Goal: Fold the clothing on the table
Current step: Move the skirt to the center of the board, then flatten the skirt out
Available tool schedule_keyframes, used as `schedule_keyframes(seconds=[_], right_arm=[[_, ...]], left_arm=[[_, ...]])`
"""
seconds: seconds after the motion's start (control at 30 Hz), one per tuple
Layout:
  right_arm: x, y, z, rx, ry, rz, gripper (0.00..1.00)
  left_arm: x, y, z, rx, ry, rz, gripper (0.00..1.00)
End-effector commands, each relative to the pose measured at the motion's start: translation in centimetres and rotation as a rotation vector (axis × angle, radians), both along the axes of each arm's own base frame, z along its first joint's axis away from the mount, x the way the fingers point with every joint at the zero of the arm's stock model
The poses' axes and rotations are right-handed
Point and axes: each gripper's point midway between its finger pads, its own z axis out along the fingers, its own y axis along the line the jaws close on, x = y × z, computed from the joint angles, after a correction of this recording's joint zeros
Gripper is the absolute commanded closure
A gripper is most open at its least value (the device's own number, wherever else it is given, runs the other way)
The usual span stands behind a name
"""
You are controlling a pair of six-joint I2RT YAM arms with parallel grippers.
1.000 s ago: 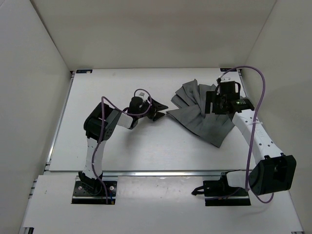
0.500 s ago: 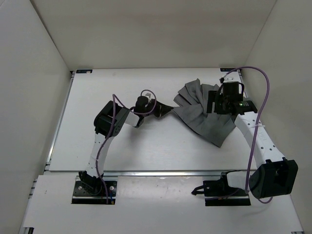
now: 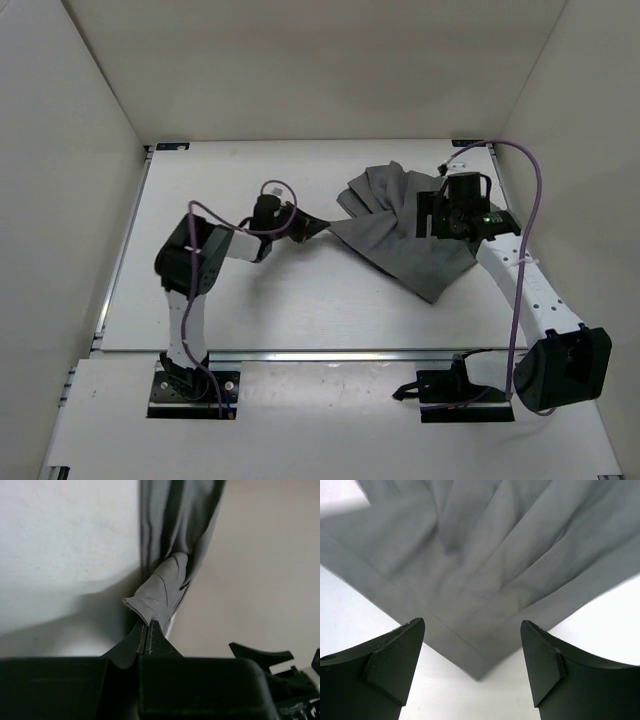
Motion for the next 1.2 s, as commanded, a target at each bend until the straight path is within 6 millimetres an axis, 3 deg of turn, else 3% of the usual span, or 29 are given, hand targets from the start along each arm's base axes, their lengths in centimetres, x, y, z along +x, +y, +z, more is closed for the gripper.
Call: schedule_keyframes(seconds=[0.0, 0.03, 0.17, 0.3, 0.33, 0.37, 0.43, 0.47, 0.53, 0.63, 0.67, 0.7, 0.83, 0.93, 1.1, 1.17], right_arm=[[-1.2, 3.8, -1.0, -0.003, -0.006, 0.155, 0.25], [-1.6, 4.0, -1.7, -0.014, 0.005, 0.155, 0.25], [-3.4, 7.4, -4.0, 0.004, 0.051, 0.248, 0.27], [-5.4, 10.9, -5.2, 0.046, 0.064, 0.36, 0.42], [-5.9, 11.7, -5.6, 0.05, 0.057, 0.395, 0.51], [-7.1, 12.8, -6.5, 0.042, 0.072, 0.44, 0.53], [-7.9, 15.0, -6.8, 0.033, 0.034, 0.529, 0.45], [-9.4, 17.0, -7.4, 0.009, 0.025, 0.629, 0.45], [-9.4, 18.6, -7.6, 0.023, -0.006, 0.675, 0.44], [-10.9, 21.6, -8.6, 0.029, -0.075, 0.799, 0.38], [-10.7, 22.6, -7.9, 0.038, -0.137, 0.834, 0.36], [-11.1, 22.7, -8.9, 0.035, -0.129, 0.85, 0.35], [-11.6, 25.2, -9.3, 0.018, -0.226, 1.004, 0.3], [-12.1, 26.4, -11.1, -0.038, -0.244, 1.078, 0.31], [-12.3, 26.2, -11.9, -0.099, -0.317, 1.124, 0.37], [-12.2, 25.5, -12.5, -0.149, -0.334, 1.131, 0.34]], left_arm=[[2.2, 6.8, 5.8, 0.256, -0.215, 0.091, 1.0], [2.5, 8.1, 7.2, 0.282, -0.246, 0.115, 1.0], [0.9, 12.9, 7.3, 0.366, -0.252, 0.167, 1.0], [-1.9, 15.9, 6.7, 0.429, -0.258, 0.207, 1.0], [-2.5, 16.3, 7.0, 0.445, -0.27, 0.211, 1.0], [-2.7, 16.4, 6.9, 0.457, -0.266, 0.206, 1.0], [-3.2, 16.6, 6.9, 0.475, -0.273, 0.195, 1.0], [-3.7, 16.3, 6.8, 0.476, -0.276, 0.173, 1.0], [-3.9, 16.5, 6.6, 0.473, -0.268, 0.17, 1.0], [-4.7, 16.7, 6.1, 0.49, -0.264, 0.165, 1.0], [-4.5, 17.0, 6.5, 0.509, -0.281, 0.172, 1.0], [-4.7, 17.2, 6.2, 0.524, -0.267, 0.171, 1.0], [-4.8, 17.7, 6.7, 0.538, -0.287, 0.166, 1.0], [-4.7, 18.1, 6.9, 0.528, -0.293, 0.164, 1.0], [-4.8, 17.6, 6.6, 0.511, -0.29, 0.138, 1.0], [-4.8, 17.4, 6.6, 0.504, -0.291, 0.128, 1.0]])
